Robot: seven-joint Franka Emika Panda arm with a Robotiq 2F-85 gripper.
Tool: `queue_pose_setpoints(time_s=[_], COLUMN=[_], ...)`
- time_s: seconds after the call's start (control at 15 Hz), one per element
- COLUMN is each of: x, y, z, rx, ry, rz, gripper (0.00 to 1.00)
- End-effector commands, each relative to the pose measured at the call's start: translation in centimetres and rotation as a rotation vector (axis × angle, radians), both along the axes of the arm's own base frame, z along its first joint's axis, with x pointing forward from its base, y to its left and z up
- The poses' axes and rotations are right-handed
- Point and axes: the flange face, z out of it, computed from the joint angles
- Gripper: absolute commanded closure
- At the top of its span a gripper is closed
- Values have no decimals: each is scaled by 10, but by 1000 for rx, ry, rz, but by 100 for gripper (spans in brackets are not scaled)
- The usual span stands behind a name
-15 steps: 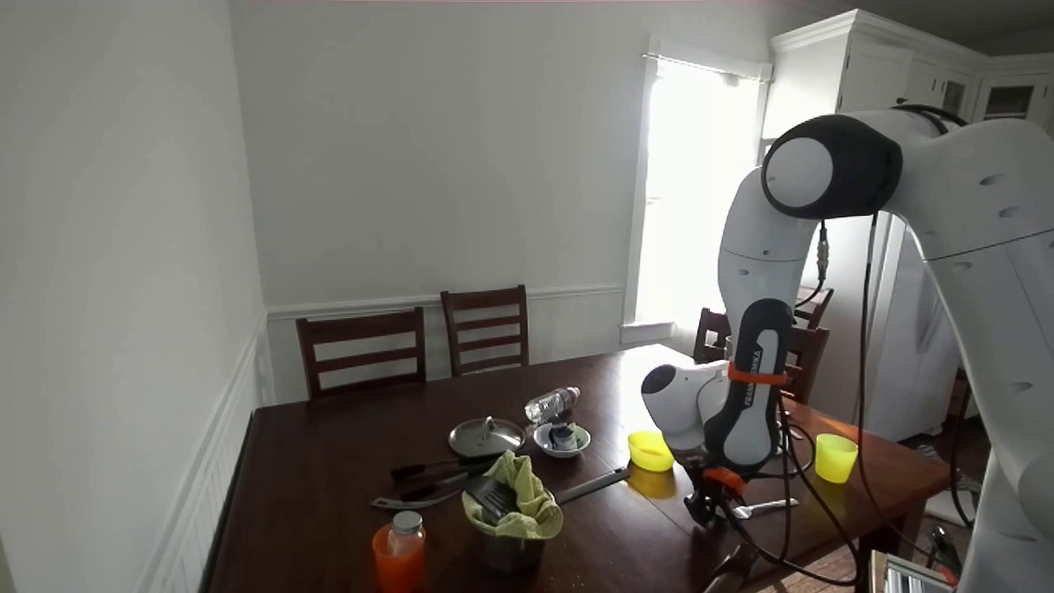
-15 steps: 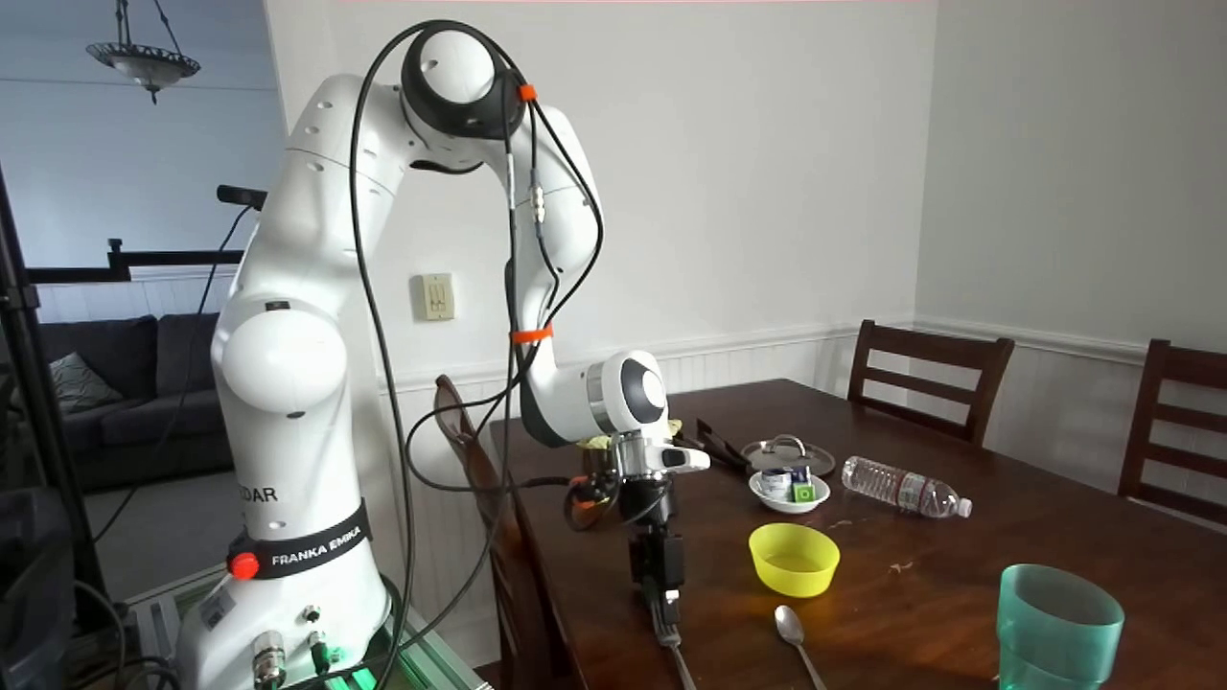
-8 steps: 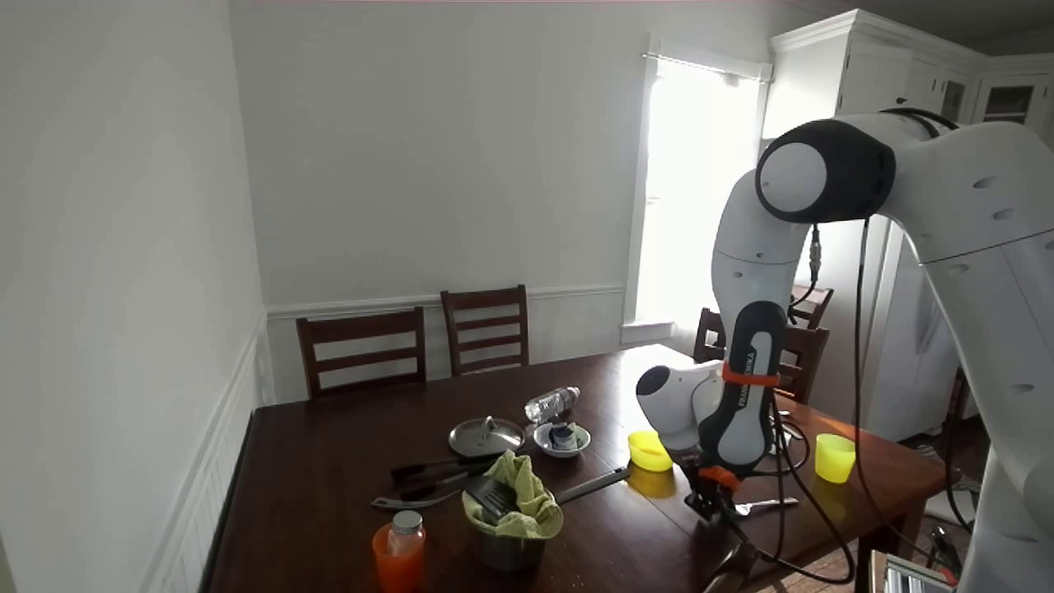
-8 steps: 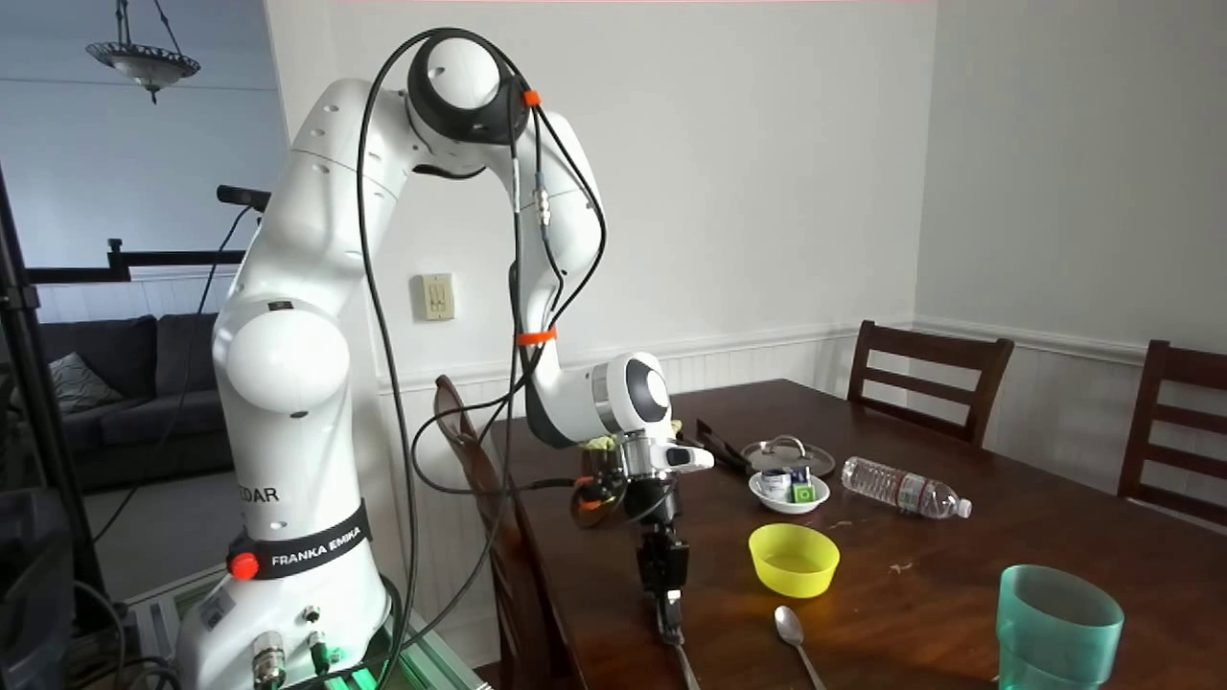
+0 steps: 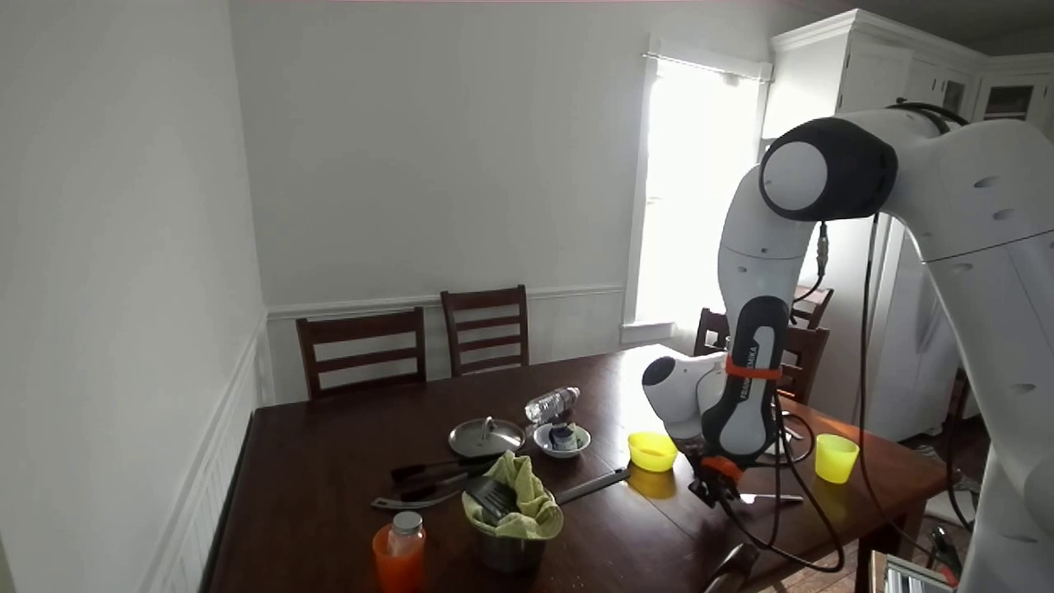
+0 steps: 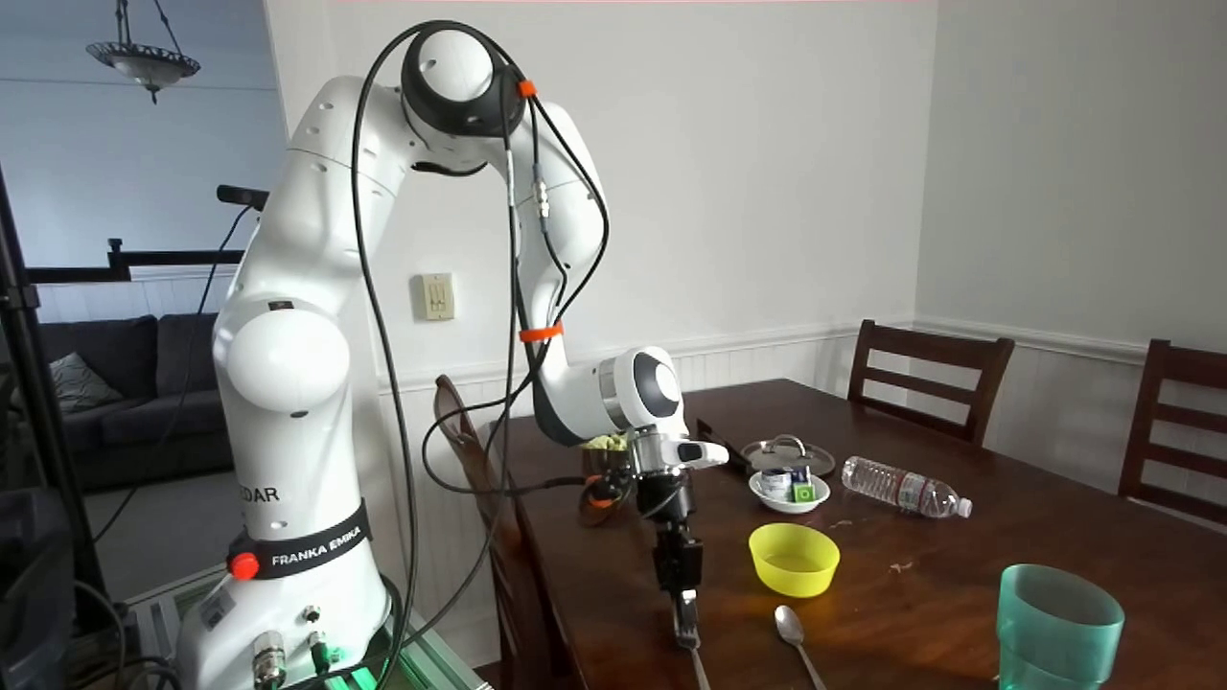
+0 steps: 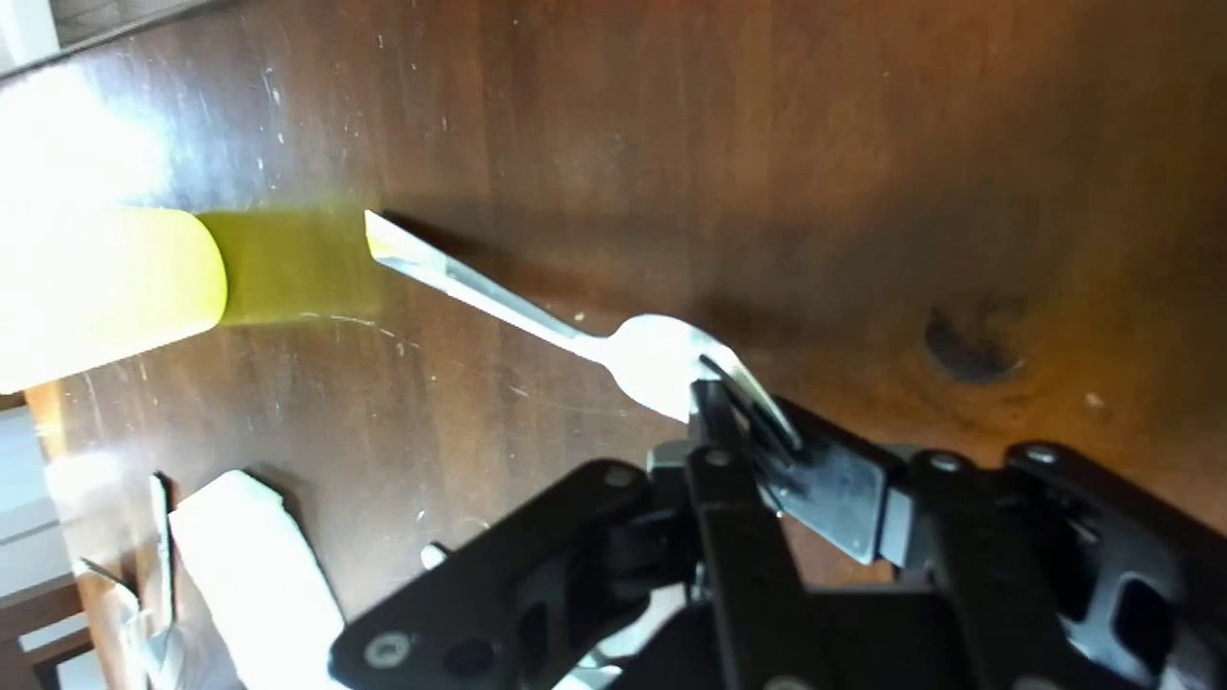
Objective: Move the yellow bowl forward, then put the fork on the edge of the yellow bowl
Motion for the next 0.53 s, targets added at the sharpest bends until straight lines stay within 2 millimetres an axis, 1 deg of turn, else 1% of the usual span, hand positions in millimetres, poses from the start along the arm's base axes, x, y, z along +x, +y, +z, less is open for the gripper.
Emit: queue_pose_setpoints(time_s=[0.0,0.13,0.27,0.4,0.47], x=[4,12,22,30,32], y=[-17,-30,-38,-42,-42], z=[37,54,69,75,75], rx=[-53,-76,-84,-97,-105], ry=[-133,-208,-266,-292,-280], rz=[-59,-107,-143,-151,-147], gripper=[97,97,97,97,97])
